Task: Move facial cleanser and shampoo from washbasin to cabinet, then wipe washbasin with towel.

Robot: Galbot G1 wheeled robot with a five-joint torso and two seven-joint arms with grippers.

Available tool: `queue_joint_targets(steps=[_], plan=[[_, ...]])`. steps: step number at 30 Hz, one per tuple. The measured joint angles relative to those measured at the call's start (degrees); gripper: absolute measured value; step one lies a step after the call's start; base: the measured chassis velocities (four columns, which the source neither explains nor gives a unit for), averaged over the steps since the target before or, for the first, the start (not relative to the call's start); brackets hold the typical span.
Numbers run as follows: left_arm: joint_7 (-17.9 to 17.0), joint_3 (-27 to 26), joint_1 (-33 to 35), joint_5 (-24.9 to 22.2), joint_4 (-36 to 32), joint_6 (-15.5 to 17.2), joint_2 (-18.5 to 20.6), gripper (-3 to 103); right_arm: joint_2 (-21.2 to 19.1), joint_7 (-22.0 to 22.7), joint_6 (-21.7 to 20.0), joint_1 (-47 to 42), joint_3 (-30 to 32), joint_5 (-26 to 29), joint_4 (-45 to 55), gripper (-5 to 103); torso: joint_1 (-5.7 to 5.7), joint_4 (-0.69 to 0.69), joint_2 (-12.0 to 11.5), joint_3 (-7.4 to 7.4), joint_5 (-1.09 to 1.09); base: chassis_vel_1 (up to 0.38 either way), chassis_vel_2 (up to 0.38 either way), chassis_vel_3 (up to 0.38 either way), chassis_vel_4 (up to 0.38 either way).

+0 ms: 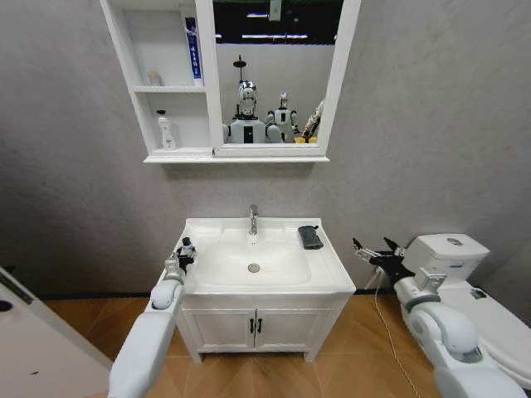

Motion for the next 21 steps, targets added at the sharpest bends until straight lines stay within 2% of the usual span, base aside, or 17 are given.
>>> queue_joint_targets(steps=[3,7,10,11,12,13,16,17,19,20,21], plan=[[-0.03,0.02,0.14,-0.27,-0.26,-0.02,0.38,43,-0.11,-0.02,0.11,0.1,-0.09,-0.06,-0.19,100,0.0,0.0,0.0,0.0,0.0,0.0,0.0,0.0,0.0],[-1.33,0.0,1.77,-2.38,-4.07,0.94,2.23,43,-0.32,-0.04,0.38,0.1,-0.06,-0.07,-0.42,100,0.0,0.01,0.0,0.0,-0.02,0.0,0.0,0.0,0.0],[-4.42,-0.38,4.27,-7.26,-12.34,3.75,6.01,43,-0.33,-0.04,0.54,0.02,-0.04,-0.15,-0.47,100,0.0,0.02,0.0,0.0,-0.02,0.0,0.0,0.0,0.0],[-6.36,-0.7,5.2,-9.76,-16.97,5.36,7.97,43,-0.33,-0.04,0.55,0.03,-0.11,-0.29,-0.49,100,0.0,0.03,0.0,0.0,-0.01,0.0,0.0,0.0,0.0],[-6.36,-0.7,5.2,-9.76,-16.97,5.36,7.97,43,-0.33,-0.04,0.55,0.03,-0.11,-0.29,-0.49,100,0.0,0.03,0.0,0.0,-0.01,0.0,0.0,0.0,0.0],[-9.18,-0.97,5.91,-13.3,-22.75,7.13,10.68,43,-0.33,-0.04,0.56,0.12,-0.41,-0.46,-0.52,100,0.0,0.03,0.0,0.0,0.0,0.0,0.0,0.0,0.0],[-13.41,-1.06,5.48,-21.42,-32.06,11.29,16.84,43,-0.24,0.03,0.38,0.44,-1.02,-1.02,-0.55,100,0.0,0.03,0.0,0.0,-0.02,0.0,0.0,0.0,0.0],[-13.41,-1.06,5.48,-21.42,-32.06,11.29,16.84,43,-0.24,0.03,0.38,0.44,-1.02,-1.02,-0.55,100,0.0,0.03,0.0,0.0,-0.02,0.0,0.0,0.0,0.0],[-16.13,-0.99,2.2,-29.17,-37.27,16.41,21.92,43,-0.16,0.1,0.04,0.57,-1.48,-1.29,-0.54,100,-0.01,0.03,0.01,-0.01,0.0,0.0,0.0,0.0,0.0],[-16.13,-0.99,2.2,-29.17,-37.27,16.41,21.92,43,-0.16,0.1,0.04,0.57,-1.48,-1.29,-0.54,100,-0.01,0.03,0.01,-0.01,0.0,0.0,0.0,0.0,0.0],[-16.91,-0.67,-0.2,-31.74,-38.43,18.19,23.95,43,-0.17,0.11,-0.08,0.59,-1.61,-1.38,-0.53,100,0.0,0.02,0.0,-0.01,-0.01,0.0,0.0,0.0,0.0]])
